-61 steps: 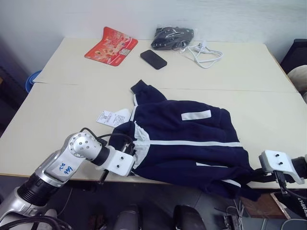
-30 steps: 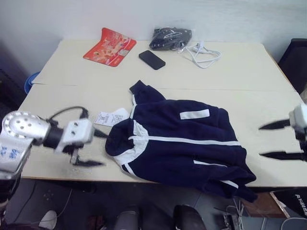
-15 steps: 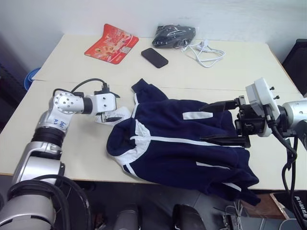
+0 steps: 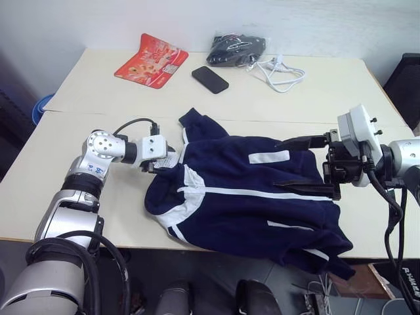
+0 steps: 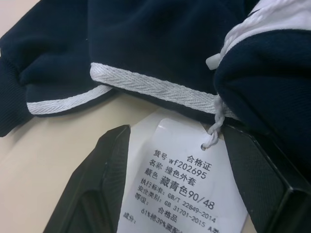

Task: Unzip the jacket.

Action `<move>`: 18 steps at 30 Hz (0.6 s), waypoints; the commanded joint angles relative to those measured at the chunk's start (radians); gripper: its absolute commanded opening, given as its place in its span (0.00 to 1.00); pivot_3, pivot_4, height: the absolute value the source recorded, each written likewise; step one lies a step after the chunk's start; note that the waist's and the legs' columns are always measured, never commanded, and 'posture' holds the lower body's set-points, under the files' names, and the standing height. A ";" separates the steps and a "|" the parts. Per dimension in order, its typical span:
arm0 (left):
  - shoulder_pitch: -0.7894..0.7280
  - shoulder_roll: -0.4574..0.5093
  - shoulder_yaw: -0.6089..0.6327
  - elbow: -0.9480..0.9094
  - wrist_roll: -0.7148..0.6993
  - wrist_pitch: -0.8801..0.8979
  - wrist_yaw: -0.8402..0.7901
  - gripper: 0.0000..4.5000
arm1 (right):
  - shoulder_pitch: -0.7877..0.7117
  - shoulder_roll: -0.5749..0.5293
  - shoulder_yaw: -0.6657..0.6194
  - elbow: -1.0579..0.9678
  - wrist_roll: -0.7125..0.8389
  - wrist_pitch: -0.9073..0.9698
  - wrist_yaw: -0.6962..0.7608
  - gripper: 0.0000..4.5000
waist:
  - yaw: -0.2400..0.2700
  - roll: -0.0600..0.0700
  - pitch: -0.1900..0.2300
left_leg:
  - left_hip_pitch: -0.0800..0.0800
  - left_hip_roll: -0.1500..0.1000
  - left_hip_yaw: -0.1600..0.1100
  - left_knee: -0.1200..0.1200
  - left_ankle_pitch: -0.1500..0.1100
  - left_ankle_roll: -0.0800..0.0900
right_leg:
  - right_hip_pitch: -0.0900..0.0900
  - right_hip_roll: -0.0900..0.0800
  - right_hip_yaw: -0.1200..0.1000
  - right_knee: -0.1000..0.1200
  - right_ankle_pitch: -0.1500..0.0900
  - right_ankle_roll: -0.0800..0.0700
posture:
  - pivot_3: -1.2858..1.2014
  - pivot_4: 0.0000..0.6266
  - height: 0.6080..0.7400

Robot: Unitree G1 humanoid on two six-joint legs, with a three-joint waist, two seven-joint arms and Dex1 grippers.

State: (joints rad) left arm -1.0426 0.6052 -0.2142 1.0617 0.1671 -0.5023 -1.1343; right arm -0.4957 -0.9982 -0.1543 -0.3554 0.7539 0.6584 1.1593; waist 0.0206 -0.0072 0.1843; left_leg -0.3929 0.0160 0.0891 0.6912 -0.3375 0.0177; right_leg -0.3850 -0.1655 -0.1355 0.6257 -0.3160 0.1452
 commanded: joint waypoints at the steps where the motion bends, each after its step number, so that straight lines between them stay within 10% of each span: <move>1: -0.019 0.008 -0.002 -0.015 -0.009 -0.013 -0.061 0.73 | 0.005 -0.010 -0.039 -0.031 0.001 -0.016 -0.006 1.00 | 0.000 0.000 0.000 | 0.000 0.000 0.000 0.000 0.000 0.000 | 0.000 0.000 0.000 0.000 0.000 0.000 | 0.52 0.24 1.00; 15: -0.067 -0.035 -0.049 0.068 0.088 -0.051 0.032 0.73 | -0.026 0.005 -0.018 -0.013 -0.014 -0.027 -0.023 1.00 | 0.004 0.000 0.000 | 0.000 0.000 0.000 0.000 0.000 0.000 | 0.000 0.000 0.000 0.000 0.000 0.000 | 0.52 0.24 1.00; 18: -0.062 -0.038 -0.060 0.074 0.107 -0.061 0.049 0.59 | -0.029 0.008 -0.019 -0.019 -0.011 -0.023 -0.031 1.00 | 0.007 0.000 0.000 | 0.000 0.000 -0.001 0.002 0.000 0.001 | 0.002 0.000 0.000 0.000 0.000 0.000 | 0.52 0.24 1.00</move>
State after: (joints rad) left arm -1.1029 0.5700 -0.2552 1.1167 0.2478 -0.5588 -1.1098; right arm -0.5106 -0.9940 -0.1584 -0.3532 0.7439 0.6506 1.1342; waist 0.0272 -0.0076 0.1840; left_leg -0.3927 0.0160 0.0884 0.6936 -0.3381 0.0187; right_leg -0.3831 -0.1657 -0.1356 0.6259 -0.3157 0.1457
